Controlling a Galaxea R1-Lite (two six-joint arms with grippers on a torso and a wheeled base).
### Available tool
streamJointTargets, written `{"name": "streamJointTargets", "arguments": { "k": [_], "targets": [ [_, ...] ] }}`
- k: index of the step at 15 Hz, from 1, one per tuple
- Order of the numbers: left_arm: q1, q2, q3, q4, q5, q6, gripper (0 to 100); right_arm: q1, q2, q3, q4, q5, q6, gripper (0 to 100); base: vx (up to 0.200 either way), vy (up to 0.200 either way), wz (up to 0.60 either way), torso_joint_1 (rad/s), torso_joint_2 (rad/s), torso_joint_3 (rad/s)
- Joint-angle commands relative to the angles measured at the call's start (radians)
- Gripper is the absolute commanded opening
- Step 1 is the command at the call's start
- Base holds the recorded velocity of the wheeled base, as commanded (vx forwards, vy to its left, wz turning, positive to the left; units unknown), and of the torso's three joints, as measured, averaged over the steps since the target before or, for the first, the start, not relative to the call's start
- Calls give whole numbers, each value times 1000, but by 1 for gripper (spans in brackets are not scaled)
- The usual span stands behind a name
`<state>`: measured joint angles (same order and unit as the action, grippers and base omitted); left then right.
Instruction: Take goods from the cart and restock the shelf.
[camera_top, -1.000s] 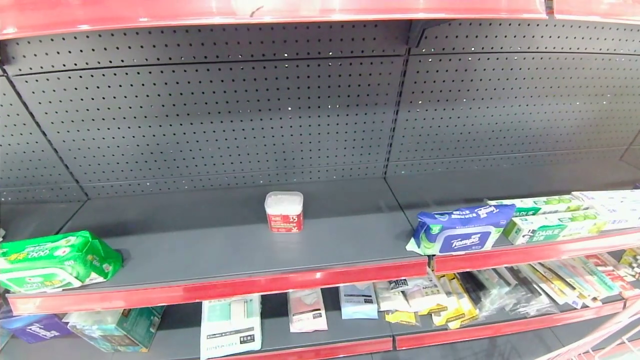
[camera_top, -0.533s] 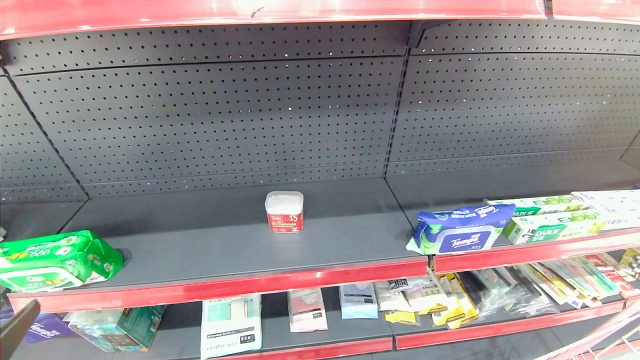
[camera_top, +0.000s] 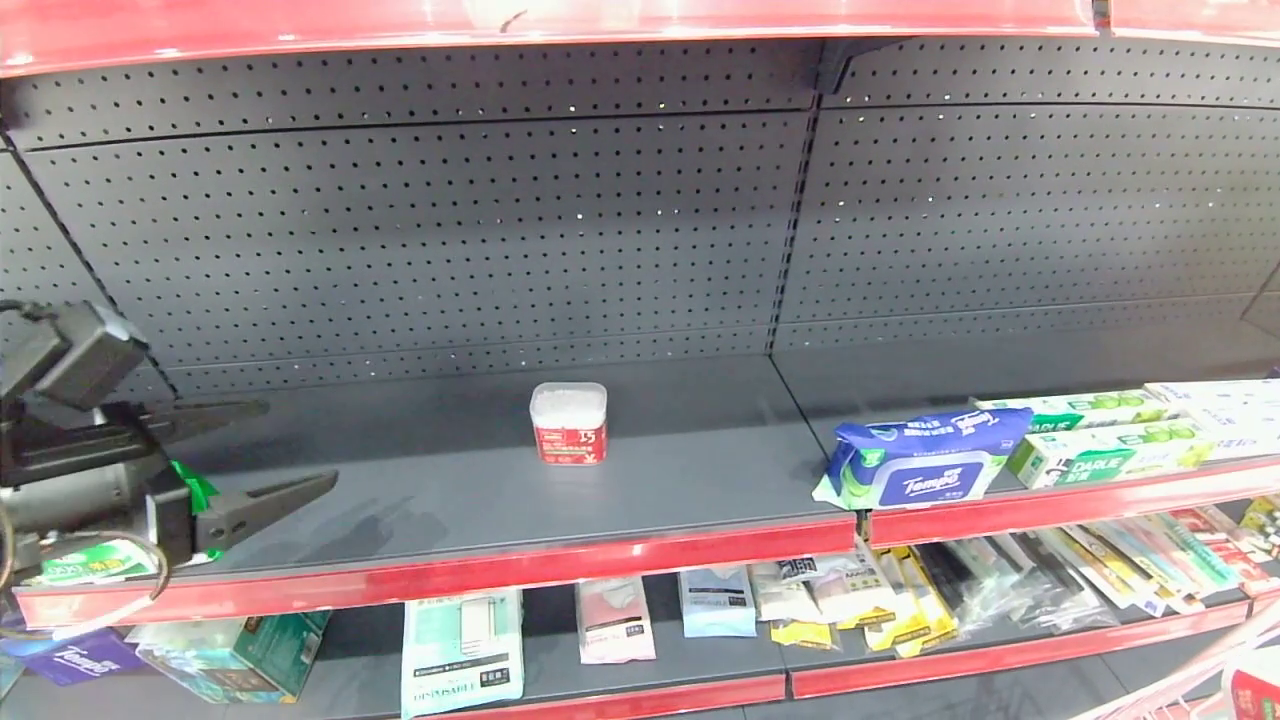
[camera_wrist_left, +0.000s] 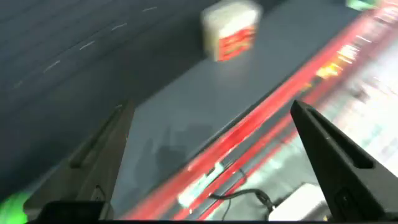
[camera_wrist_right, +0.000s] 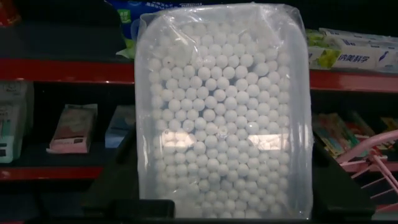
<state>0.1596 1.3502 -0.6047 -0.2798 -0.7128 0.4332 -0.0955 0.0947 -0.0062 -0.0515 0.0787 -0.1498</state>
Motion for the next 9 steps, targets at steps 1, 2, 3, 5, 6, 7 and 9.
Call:
{"name": "streamJointTargets", "arguments": {
  "k": [1, 2, 3, 5, 6, 7, 9],
  "targets": [
    [-9, 310, -152, -12, -146, 108, 100, 0, 3, 0, 1, -2, -1, 0, 0, 0, 0, 0, 0, 0],
    [-15, 362, -190, -10, -191, 147, 100, -1, 2, 0, -1, -7, -1, 0, 0, 0, 0, 0, 0, 0],
    [-35, 423, -233, -10, -218, 187, 100, -1, 3, 0, -1, -11, -1, 0, 0, 0, 0, 0, 0, 0],
    [-61, 524, -302, -10, -240, 231, 100, -1, 3, 2, -4, -20, -1, 0, 0, 0, 0, 0, 0, 0],
    [-71, 572, -336, -10, -252, 268, 100, -4, 3, 0, -1, -25, 1, 0, 0, 0, 0, 0, 0, 0],
    [-77, 609, -353, -10, -277, 303, 100, -15, 3, 0, 1, -25, 3, 0, 0, 0, 0, 0, 0, 0],
    [-89, 653, -374, -10, -321, 318, 100, -20, 3, 0, -1, -33, 4, 0, 0, 0, 0, 0, 0, 0]
  ]
}}
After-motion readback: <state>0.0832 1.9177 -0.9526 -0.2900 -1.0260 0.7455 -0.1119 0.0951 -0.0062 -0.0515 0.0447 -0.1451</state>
